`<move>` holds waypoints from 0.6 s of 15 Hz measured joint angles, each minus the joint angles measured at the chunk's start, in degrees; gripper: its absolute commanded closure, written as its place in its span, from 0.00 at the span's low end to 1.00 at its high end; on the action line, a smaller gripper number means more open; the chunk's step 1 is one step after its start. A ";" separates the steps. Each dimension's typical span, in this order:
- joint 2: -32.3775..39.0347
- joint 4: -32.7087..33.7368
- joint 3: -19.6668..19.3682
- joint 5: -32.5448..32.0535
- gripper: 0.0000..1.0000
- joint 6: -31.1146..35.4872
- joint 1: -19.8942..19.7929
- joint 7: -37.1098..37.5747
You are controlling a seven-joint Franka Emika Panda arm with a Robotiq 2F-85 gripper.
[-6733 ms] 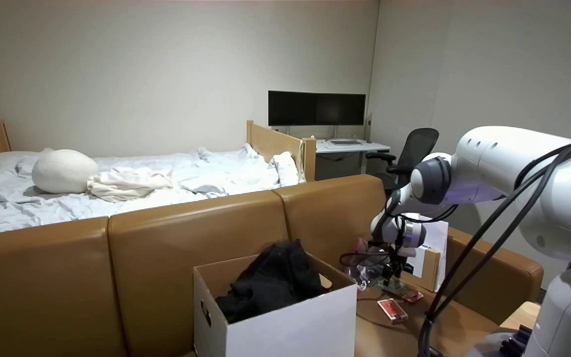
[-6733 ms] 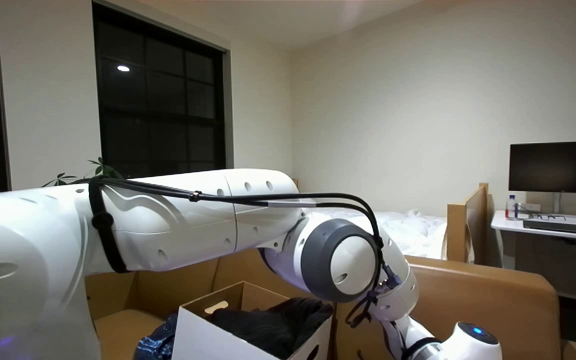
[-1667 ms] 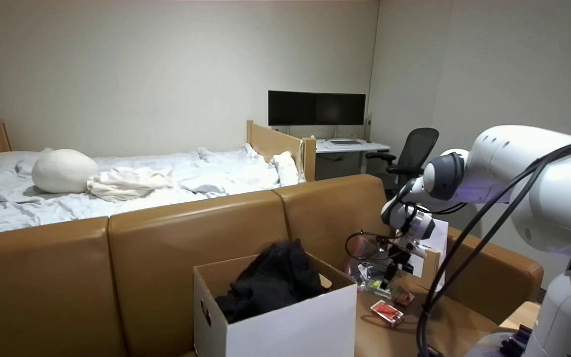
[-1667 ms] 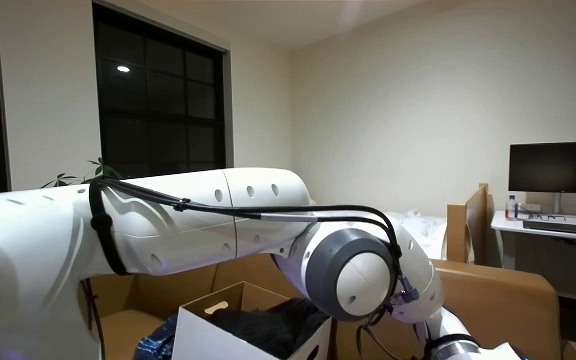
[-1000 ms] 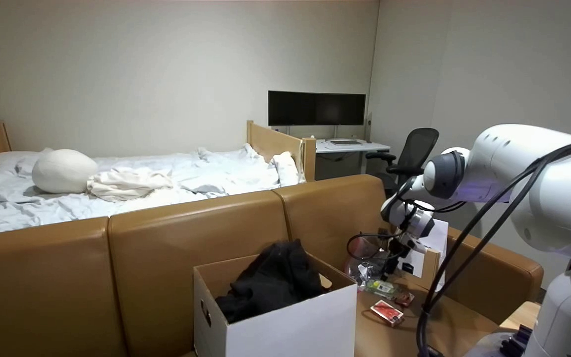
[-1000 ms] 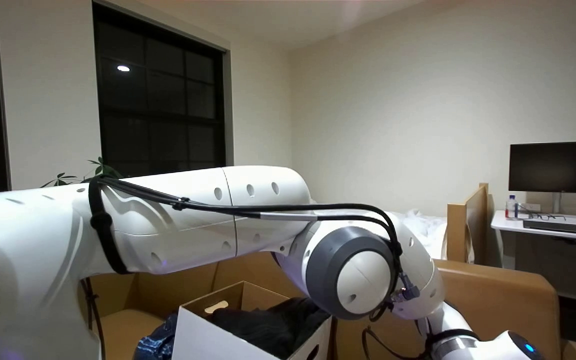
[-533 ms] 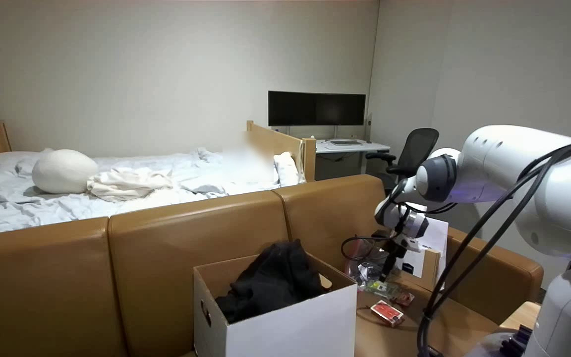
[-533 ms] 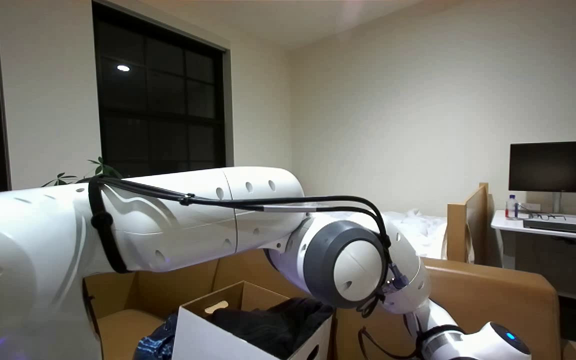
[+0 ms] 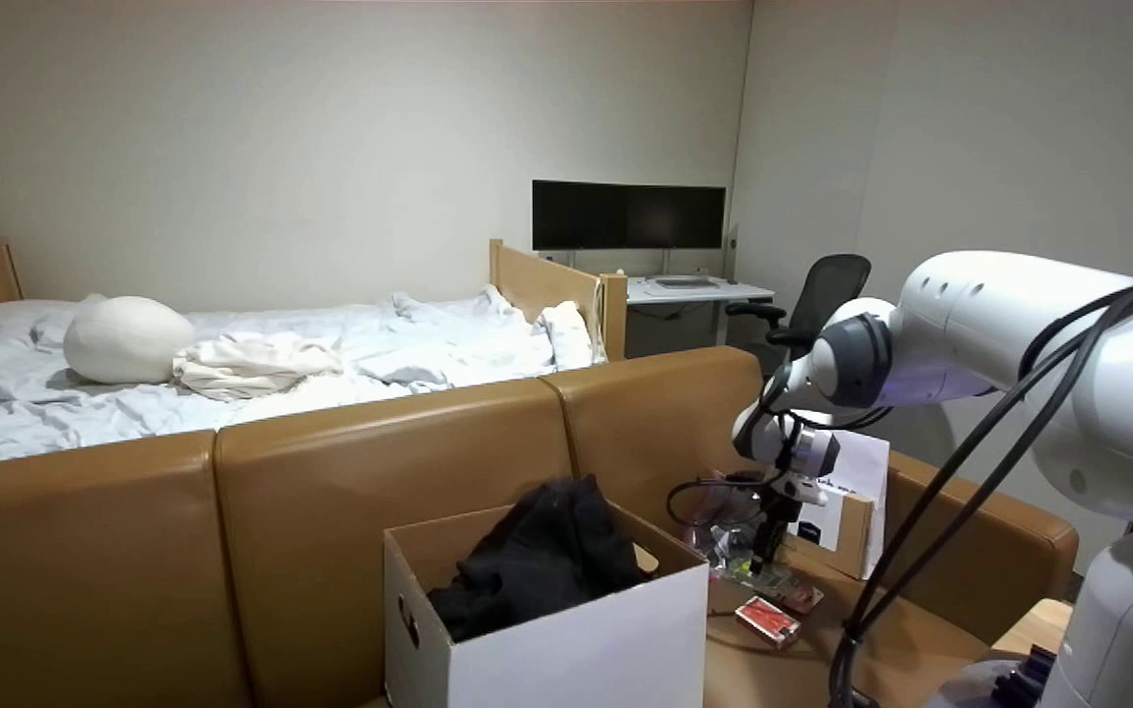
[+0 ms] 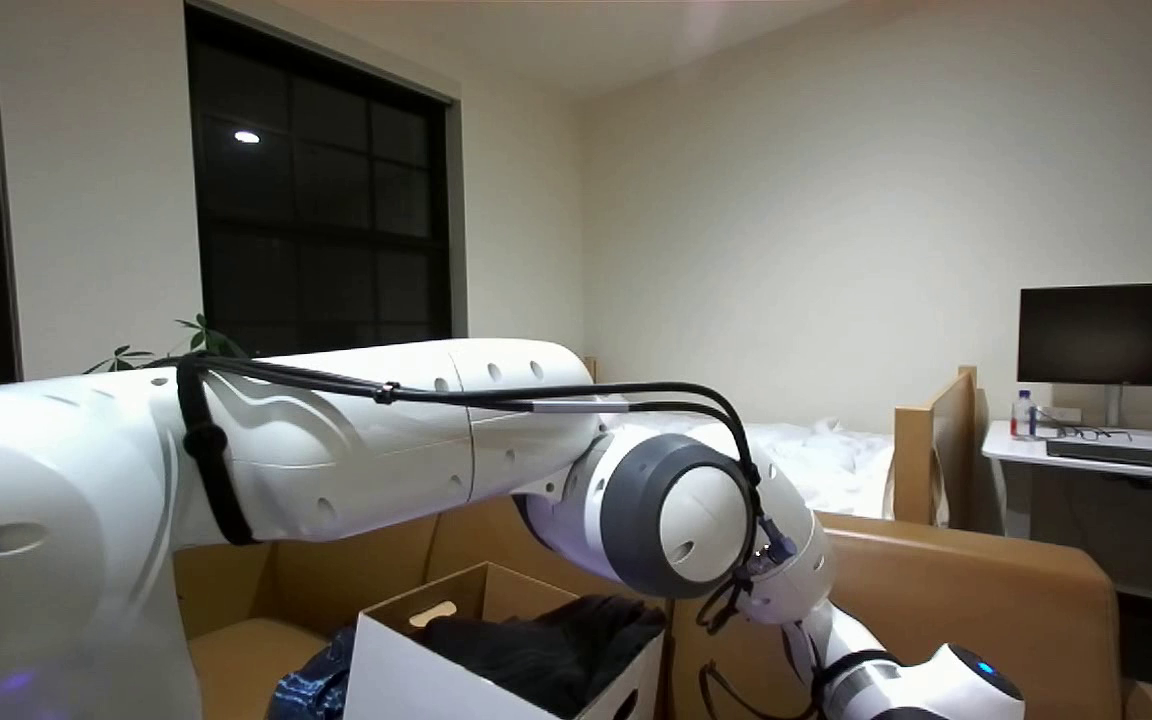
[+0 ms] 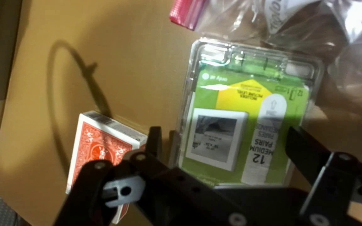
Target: Pick up the packet and the card box and put them in the storage box
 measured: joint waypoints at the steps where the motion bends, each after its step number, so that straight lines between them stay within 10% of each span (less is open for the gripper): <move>1: -0.01 0.00 -0.18 -0.13 0.00 -0.58 0.04 0.73; 9: 0.03 -1.59 -2.49 -1.78 0.00 -4.24 0.03 7.58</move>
